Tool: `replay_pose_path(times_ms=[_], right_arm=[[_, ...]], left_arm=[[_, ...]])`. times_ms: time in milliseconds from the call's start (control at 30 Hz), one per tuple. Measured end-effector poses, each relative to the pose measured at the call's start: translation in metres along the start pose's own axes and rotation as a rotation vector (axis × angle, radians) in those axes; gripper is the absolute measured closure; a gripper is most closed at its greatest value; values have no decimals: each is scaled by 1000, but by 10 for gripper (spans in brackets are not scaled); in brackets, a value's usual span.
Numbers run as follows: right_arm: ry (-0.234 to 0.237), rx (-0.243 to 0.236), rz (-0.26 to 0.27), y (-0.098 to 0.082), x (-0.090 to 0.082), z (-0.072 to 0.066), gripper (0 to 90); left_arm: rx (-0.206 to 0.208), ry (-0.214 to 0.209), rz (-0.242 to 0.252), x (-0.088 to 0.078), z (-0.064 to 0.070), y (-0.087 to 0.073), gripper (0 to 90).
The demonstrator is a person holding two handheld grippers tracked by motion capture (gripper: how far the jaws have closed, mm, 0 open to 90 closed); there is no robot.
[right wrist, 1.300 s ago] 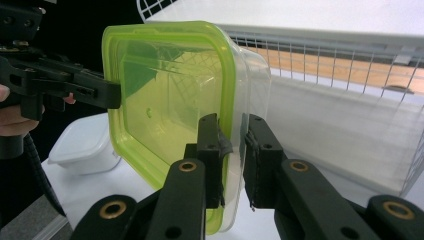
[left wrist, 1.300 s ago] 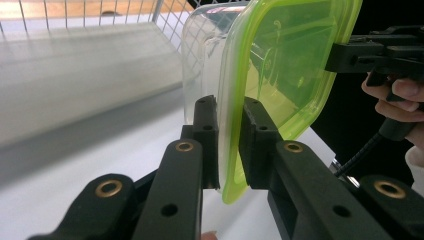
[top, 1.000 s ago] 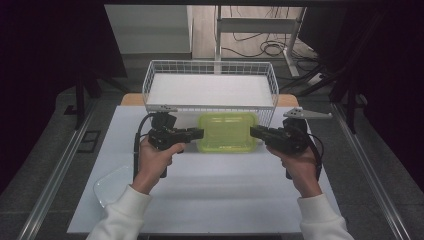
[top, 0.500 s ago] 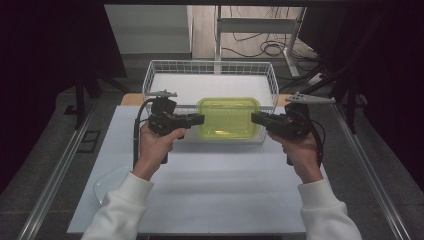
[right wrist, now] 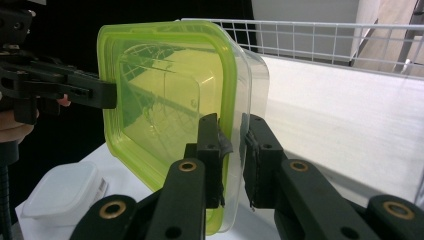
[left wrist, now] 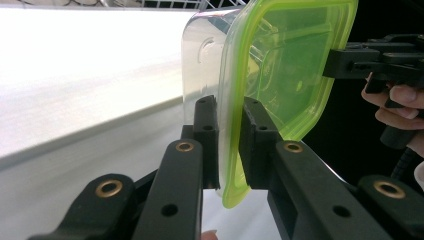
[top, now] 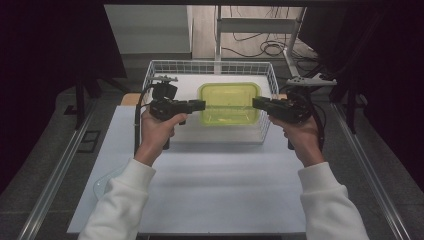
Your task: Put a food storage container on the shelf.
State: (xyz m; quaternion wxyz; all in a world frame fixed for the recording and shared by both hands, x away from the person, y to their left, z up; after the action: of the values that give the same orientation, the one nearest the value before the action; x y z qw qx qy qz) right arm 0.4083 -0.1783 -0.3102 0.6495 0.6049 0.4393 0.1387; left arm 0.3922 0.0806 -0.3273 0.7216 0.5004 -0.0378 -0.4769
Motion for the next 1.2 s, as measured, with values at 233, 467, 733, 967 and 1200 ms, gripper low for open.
replay_pose_path(times_ms=[233, 467, 733, 967, 1200], right_arm=[[3, 14, 7, 16, 8, 6, 788], [10, 35, 5, 25, 12, 11, 788], [19, 73, -4, 28, 25, 20, 788], [24, 97, -20, 31, 43, 27, 789], [28, 129, -28, 32, 57, 34, 789]], left_arm=[[-9, 11, 2, -2, -4, 19, 793], [-25, 7, -5, 0, -8, 27, 794], [-56, 20, -25, 6, -20, 35, 794], [-81, 30, -34, 9, -35, 42, 793], [-85, 50, -47, 15, -46, 49, 793]])
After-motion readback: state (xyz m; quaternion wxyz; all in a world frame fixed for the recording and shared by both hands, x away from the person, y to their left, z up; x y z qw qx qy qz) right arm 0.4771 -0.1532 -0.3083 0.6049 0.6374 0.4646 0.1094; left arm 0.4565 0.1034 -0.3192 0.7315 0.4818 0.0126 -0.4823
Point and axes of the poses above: each handheld gripper's, and its own axes: x roughly forward along the jaws, y roughly out of its top, z roughly to its right, the point moved 5 cm from there along x, roughly forward along the jaws, and after that the axes turned 6 degrees about -x, right-handed, at the moved point
